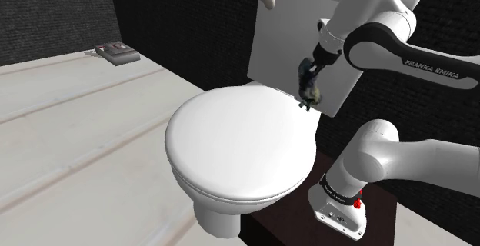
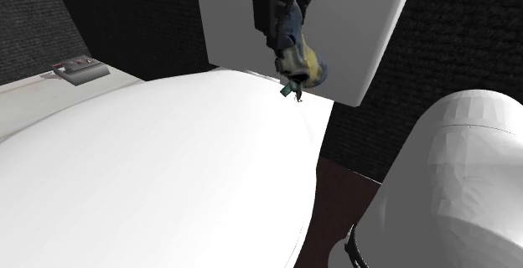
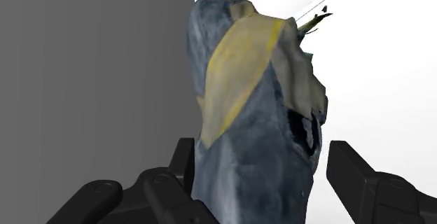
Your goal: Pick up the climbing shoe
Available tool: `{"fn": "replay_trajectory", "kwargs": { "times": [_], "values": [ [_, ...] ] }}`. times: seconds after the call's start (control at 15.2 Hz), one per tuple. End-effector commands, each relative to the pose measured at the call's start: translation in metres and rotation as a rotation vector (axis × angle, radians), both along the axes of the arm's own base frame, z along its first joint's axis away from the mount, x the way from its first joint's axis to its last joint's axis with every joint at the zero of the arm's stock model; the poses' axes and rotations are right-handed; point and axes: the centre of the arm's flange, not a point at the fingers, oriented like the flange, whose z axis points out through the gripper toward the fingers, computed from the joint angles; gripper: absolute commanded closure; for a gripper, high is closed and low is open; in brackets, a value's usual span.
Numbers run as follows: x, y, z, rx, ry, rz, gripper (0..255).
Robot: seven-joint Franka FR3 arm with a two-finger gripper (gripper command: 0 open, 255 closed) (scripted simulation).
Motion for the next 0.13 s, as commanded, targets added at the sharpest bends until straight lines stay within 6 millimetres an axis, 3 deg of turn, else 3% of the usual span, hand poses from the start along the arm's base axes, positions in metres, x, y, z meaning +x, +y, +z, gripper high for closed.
{"fn": "replay_trajectory", "kwargs": {
  "times": [0.0, 0.07],
  "values": [
    [-0.0001, -0.0009, 0.0068, 0.0, -0.001, 0.0, 255],
    [-0.0001, -0.0009, 0.0068, 0.0, -0.001, 0.0, 255]
  ]
}}
